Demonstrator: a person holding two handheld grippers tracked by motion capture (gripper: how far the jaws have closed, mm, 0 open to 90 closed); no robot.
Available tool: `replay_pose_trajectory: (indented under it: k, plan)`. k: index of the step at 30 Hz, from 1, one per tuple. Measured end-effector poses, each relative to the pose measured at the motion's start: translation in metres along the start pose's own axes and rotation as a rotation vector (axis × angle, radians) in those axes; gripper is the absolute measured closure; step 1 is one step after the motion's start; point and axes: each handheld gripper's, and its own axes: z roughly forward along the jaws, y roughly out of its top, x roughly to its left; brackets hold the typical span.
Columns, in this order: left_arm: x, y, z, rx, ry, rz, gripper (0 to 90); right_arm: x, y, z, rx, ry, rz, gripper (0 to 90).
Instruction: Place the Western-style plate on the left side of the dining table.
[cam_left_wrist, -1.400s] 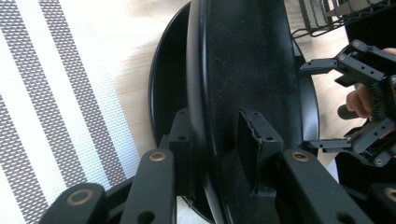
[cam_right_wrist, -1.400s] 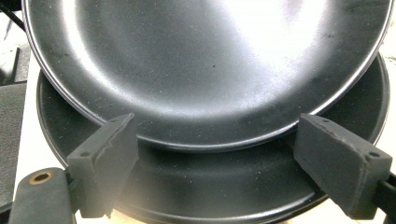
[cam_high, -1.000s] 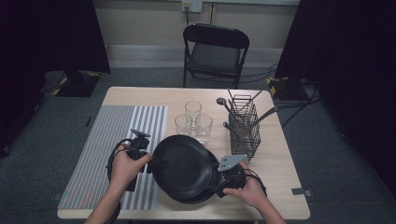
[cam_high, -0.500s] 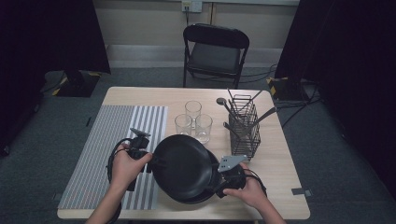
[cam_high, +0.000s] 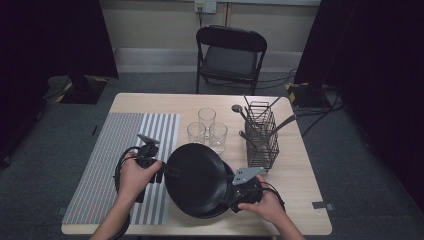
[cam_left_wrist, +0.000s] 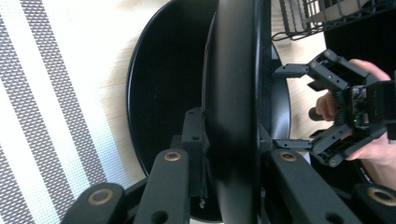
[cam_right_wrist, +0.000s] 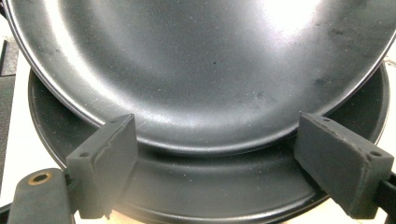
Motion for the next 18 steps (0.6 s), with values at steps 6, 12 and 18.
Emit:
replay_pose_trajectory:
  k: [6, 12, 18]
  plan:
    - [-0.004, 0.003, -0.002, 0.0, -0.001, -0.001, 77.4, 0.001, -0.001, 0.0, -0.004, -0.008, -0.004, 12.6]
    - [-0.017, 0.007, -0.003, -0.003, 0.034, 0.032, 78.1, 0.0, -0.001, -0.004, -0.019, -0.006, 0.021, 14.3]
    - [-0.036, 0.015, -0.004, 0.024, 0.083, 0.078, 78.4, 0.002, -0.003, -0.01, -0.014, 0.001, 0.004, 14.4]
